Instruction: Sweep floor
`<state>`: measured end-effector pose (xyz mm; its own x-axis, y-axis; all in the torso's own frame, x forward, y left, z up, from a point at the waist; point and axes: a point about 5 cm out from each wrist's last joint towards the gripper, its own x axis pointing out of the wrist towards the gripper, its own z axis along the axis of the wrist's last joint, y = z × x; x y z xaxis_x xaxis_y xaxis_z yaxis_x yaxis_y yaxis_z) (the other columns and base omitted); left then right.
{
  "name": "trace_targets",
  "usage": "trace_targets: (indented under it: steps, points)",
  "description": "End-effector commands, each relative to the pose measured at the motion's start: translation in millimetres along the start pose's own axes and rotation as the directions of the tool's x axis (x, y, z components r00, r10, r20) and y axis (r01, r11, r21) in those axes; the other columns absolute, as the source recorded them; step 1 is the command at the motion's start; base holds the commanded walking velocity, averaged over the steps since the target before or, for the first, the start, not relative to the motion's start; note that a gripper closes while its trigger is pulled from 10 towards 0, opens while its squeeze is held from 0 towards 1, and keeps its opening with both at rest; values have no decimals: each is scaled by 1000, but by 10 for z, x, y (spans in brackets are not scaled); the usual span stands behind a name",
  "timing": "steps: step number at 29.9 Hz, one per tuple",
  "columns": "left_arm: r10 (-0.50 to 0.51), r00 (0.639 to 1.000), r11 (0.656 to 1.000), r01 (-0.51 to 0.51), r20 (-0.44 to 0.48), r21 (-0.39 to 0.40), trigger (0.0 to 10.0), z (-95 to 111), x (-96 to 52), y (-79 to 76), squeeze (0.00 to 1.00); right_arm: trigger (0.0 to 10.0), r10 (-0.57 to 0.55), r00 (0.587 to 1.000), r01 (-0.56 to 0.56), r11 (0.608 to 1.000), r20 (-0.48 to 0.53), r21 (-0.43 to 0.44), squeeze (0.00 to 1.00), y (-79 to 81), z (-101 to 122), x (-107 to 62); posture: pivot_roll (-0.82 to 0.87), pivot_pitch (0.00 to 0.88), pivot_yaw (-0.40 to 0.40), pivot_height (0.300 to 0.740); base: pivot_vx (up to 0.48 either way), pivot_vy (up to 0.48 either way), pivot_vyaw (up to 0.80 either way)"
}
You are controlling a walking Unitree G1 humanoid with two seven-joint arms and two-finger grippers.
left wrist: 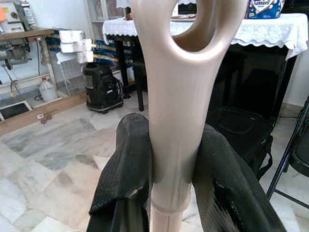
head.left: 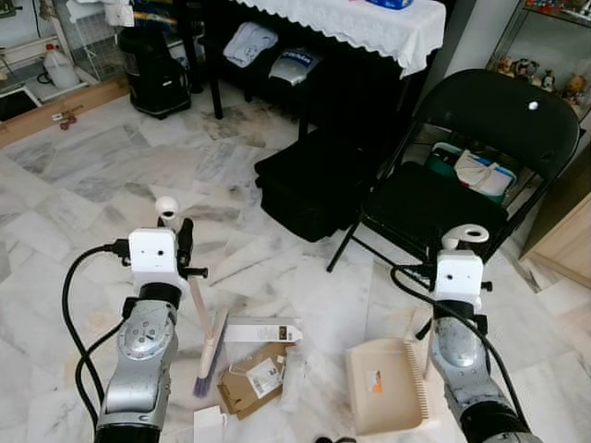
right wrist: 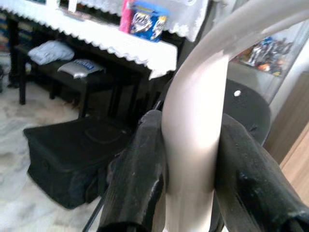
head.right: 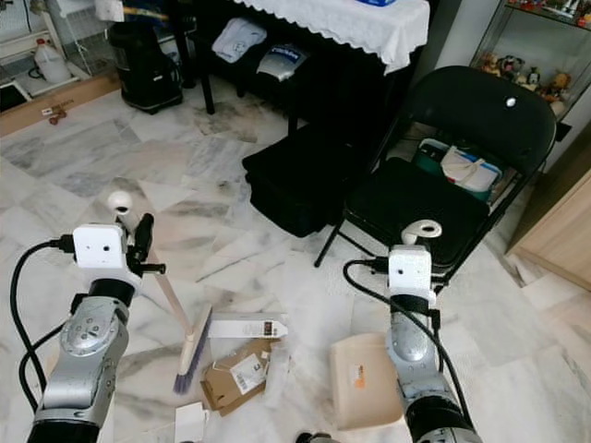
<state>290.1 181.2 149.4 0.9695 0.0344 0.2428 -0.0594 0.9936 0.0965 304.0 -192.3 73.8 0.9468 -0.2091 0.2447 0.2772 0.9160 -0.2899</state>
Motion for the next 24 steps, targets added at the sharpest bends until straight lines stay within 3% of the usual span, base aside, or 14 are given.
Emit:
trace_targets:
  steps: [1,8,24]
  points:
    - [-12,999,1000,12,48,-8,10000,107,4,2,0,10000,3,1000,-4,1000,-11,-4,0,7,-24,-4,151,153,-26,740,0,0,0]
    - [-33,998,999,34,49,-19,10000,123,1,-21,0,10000,-21,984,40,993,-175,109,0,18,-200,-38,157,151,-24,740,0,0,0]
    - [-101,994,993,103,36,-55,10000,112,1,-130,0,10000,11,982,8,994,-187,105,0,43,-178,40,147,145,-28,740,0,0,0]
